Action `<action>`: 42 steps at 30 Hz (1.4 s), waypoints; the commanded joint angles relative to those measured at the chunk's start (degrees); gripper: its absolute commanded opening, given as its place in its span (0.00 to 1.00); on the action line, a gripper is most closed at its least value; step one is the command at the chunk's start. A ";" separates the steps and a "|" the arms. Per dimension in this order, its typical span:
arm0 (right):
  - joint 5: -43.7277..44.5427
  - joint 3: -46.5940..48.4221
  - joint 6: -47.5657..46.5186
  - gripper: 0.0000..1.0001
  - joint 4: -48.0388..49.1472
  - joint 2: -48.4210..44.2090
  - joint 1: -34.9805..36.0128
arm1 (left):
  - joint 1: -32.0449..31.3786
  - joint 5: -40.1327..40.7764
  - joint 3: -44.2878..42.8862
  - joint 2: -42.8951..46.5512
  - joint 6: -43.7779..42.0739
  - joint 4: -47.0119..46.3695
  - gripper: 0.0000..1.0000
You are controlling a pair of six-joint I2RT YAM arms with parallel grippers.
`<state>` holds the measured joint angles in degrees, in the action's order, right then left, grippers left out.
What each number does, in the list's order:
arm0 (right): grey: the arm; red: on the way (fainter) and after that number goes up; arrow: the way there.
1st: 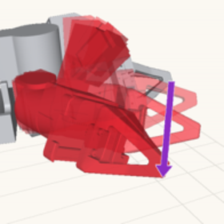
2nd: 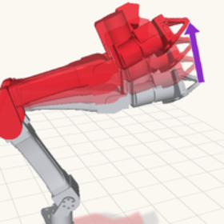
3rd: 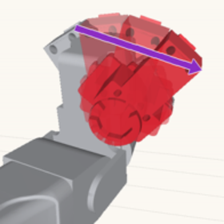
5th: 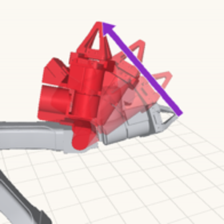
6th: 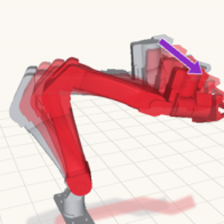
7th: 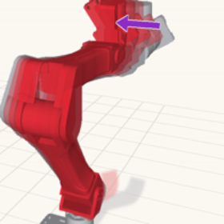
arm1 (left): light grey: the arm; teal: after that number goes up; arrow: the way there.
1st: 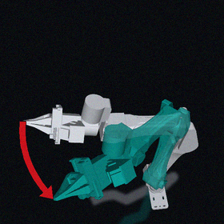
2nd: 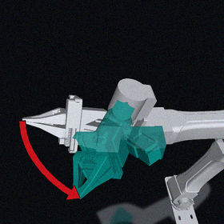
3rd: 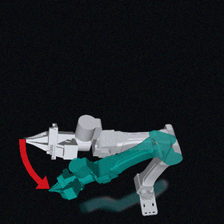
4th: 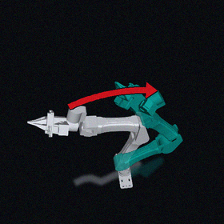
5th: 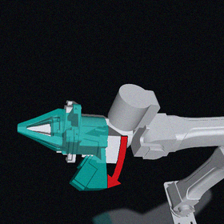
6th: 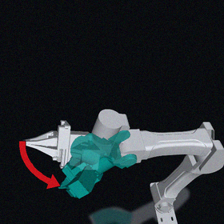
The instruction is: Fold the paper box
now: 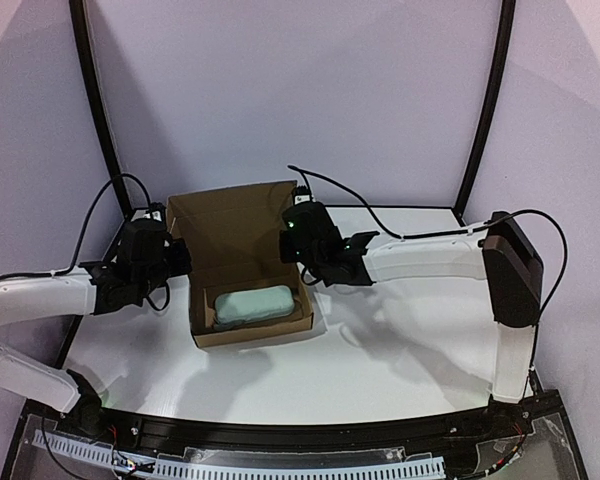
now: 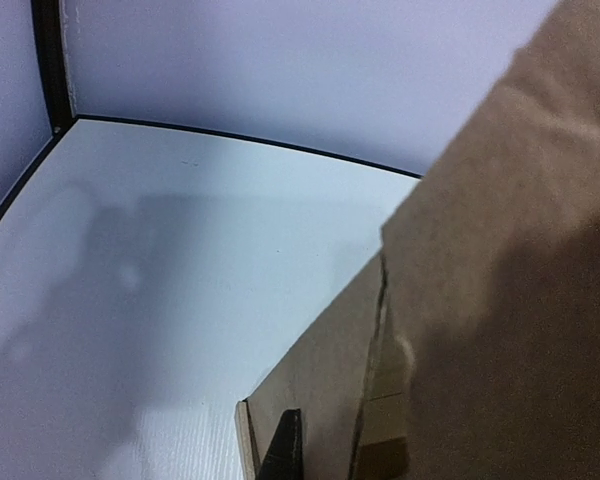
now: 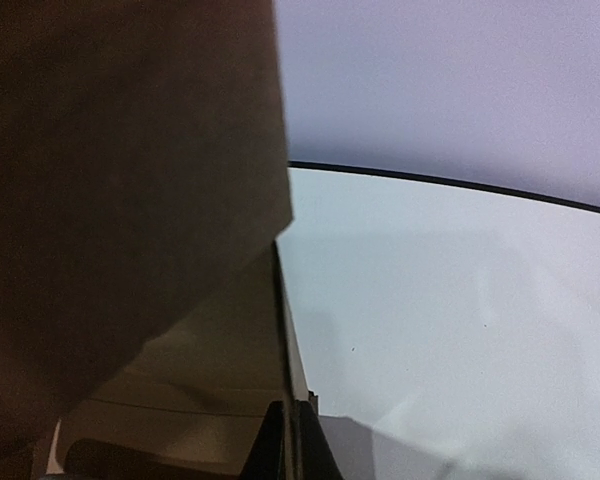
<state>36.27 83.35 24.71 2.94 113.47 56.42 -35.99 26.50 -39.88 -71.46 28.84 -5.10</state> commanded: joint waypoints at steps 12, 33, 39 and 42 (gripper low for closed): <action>-11.20 -8.73 -2.41 0.00 0.13 0.11 2.74 | -6.47 -6.40 6.73 -0.15 1.42 -2.07 0.01; -11.41 -19.48 -4.34 0.00 13.72 0.94 4.20 | -11.76 -0.77 16.41 -0.37 2.34 -11.20 0.01; -9.27 -23.90 -6.06 0.00 20.58 1.68 5.47 | -13.65 0.34 19.13 -1.32 2.16 -15.27 0.04; -8.42 -26.61 -5.89 0.00 24.65 2.29 5.62 | -15.17 1.31 19.98 -3.05 2.41 -17.21 0.04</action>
<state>35.90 62.04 18.68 34.54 110.89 58.30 -47.55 38.54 -22.94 -70.30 28.75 -27.16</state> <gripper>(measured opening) 0.015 0.045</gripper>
